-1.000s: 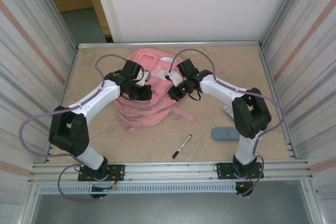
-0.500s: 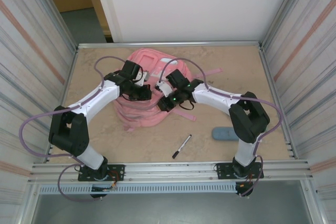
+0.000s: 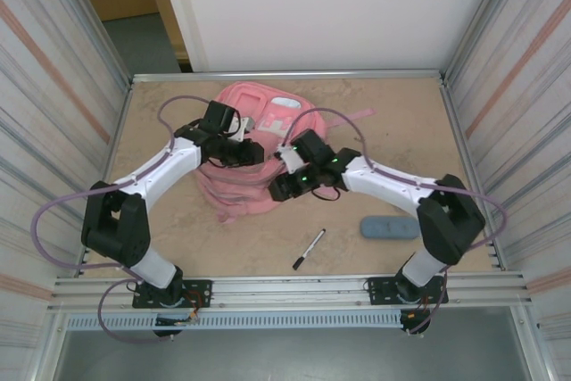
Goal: Pack the student bag
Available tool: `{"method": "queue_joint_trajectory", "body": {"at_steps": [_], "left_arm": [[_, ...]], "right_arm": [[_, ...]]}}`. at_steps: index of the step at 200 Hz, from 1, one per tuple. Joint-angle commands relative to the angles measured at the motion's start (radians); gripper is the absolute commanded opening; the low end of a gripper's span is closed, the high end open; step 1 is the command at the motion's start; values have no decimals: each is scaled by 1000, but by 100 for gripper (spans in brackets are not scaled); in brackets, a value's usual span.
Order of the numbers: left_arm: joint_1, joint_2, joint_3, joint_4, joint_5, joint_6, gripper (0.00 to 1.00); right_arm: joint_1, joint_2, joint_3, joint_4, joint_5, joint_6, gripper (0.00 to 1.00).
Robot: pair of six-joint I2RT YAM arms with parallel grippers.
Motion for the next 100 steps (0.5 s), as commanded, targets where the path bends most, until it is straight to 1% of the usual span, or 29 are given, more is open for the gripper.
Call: {"method": "queue_joint_trajectory", "body": {"at_steps": [1,24,37,54,63,74,100], "left_arm": [[10,-96,-27,23,5,-37,42],[-16,-161,-64,-1,-43,-118,46],[-66,-199,-103,-6,-79,-153,48],[-155,-230,-154,-12,-156,-188,52],[-190,-228,-171,-19,-188,-217,54],[-212,-214,-180,-32,-218,-252,55],[-248,-172,-153,-80,-341,-269,56]], "right_arm": [[-66,-97,-42,-30,46,50,51],[-109,-133,-57,-27,86,75,54],[-120,-129,-54,-14,104,131,54],[-122,-106,-40,14,110,212,55],[-122,-90,-33,27,106,249,55],[-122,-73,-26,46,103,272,54],[-122,-45,-10,77,90,291,53]]}}
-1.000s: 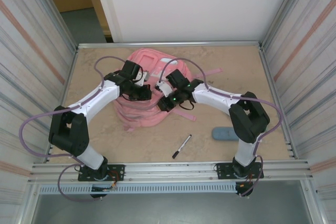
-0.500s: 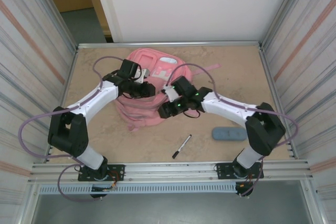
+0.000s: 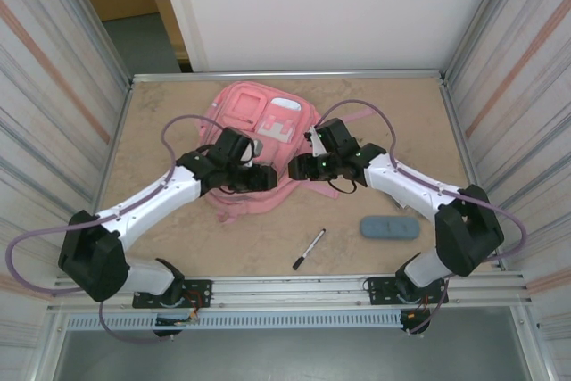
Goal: Pack the student bag
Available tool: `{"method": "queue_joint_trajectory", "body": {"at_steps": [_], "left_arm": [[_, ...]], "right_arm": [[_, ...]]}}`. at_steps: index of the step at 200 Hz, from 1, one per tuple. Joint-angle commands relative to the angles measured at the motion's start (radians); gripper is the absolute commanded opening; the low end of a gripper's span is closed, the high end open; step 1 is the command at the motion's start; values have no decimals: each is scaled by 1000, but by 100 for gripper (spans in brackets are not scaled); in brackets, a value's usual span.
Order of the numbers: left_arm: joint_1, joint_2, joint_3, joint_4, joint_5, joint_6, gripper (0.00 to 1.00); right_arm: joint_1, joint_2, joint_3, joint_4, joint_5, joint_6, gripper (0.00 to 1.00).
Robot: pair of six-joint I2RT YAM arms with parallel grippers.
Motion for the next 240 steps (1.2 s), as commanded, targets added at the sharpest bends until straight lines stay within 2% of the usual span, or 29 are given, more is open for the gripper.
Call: {"method": "queue_joint_trajectory", "body": {"at_steps": [1,15,84,106,130,148,169,189,209,230,240], "left_arm": [[-15,26,12,-52,-160,-56,56],[-22,56,29,-59,-191,-45,55],[-34,205,69,-17,-121,-54,47],[-48,241,91,-18,-137,-54,43],[-60,274,124,-58,-190,-54,35],[-70,283,134,-70,-225,-40,21],[-76,298,135,-67,-228,-28,13],[-77,302,129,-69,-212,-23,14],[-84,305,123,-79,-231,-20,33],[-89,326,137,-105,-248,-18,35],[-94,334,141,-109,-249,-21,33]], "right_arm": [[-3,30,39,38,-5,68,53],[-2,38,47,38,-17,60,52],[0,0,-27,66,49,69,51],[-3,-1,-49,101,28,82,50],[-11,11,-67,159,-23,129,47],[-8,24,-75,205,-48,166,47],[-12,42,-103,235,-9,238,51],[-45,54,-141,269,-7,315,52],[-66,47,-174,314,-20,338,53],[-68,42,-185,315,-8,334,53],[-68,40,-187,320,-9,339,53]]}}
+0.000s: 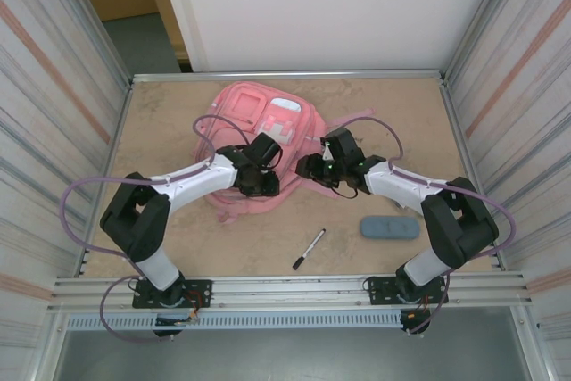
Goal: Pack the student bag
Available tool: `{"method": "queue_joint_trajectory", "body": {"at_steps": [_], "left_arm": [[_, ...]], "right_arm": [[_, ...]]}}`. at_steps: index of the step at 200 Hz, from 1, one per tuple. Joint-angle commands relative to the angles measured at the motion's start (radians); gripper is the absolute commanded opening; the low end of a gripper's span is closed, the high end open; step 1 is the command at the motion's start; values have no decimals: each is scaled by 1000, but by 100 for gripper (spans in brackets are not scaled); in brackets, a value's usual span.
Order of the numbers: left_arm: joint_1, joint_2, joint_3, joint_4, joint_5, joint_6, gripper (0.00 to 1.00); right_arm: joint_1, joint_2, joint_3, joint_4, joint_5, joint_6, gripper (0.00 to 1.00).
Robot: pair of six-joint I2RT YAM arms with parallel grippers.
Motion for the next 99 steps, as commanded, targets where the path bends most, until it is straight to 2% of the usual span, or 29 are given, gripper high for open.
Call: {"method": "queue_joint_trajectory", "body": {"at_steps": [1,38,63,99], "left_arm": [[-12,29,30,-50,-37,8,33],[-31,50,20,-21,-48,-25,15],[-36,40,20,-39,-74,-20,0],[-33,-49,25,-62,-139,27,0]], "right_arm": [[2,-3,-7,50,-2,43,53],[3,-10,-9,50,-8,41,52],[0,-17,-8,50,-19,35,52],[0,-31,-12,34,-17,-6,53]]}}
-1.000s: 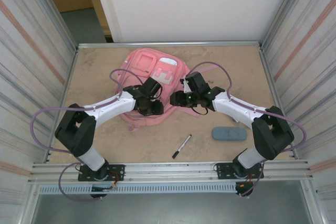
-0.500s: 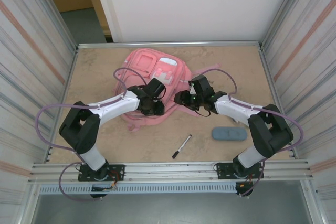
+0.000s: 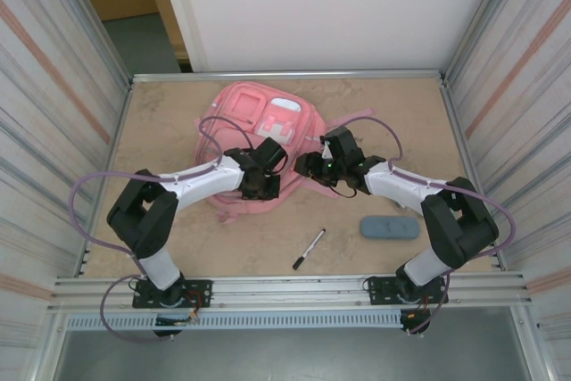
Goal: Pack the student bag
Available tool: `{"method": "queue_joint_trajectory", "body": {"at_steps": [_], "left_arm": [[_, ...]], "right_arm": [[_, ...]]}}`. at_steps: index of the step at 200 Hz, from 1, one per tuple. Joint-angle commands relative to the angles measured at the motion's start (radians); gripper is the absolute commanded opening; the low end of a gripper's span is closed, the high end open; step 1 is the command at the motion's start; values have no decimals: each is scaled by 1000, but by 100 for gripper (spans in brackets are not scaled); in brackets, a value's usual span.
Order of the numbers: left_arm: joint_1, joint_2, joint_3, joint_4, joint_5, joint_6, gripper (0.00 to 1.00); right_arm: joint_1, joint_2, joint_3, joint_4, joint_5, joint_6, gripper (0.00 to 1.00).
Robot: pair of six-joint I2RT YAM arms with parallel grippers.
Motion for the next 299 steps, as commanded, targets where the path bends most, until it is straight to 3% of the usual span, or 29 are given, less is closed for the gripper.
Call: {"method": "queue_joint_trajectory", "body": {"at_steps": [1,74,124,204,232,250,259,283,299], "left_arm": [[-5,-81,21,-47,-78,34,0],[2,-315,-127,156,-25,165,0],[22,-363,-186,227,16,160,0],[40,-389,-248,274,27,128,0],[40,-387,-252,288,28,129,0],[42,-387,-256,279,3,129,0],[48,-387,-255,253,-31,130,0],[43,-365,-282,192,-247,165,0],[59,-364,-324,205,-290,166,0]], "right_arm": [[0,-31,-11,-6,-4,-28,53],[64,27,111,-20,-71,64,56],[176,181,221,13,-32,214,51],[171,244,205,40,39,354,45],[178,267,204,82,33,401,17],[169,255,202,74,45,397,5],[161,241,193,71,49,397,1],[125,206,183,62,22,377,0],[93,183,180,44,2,367,0]]}}
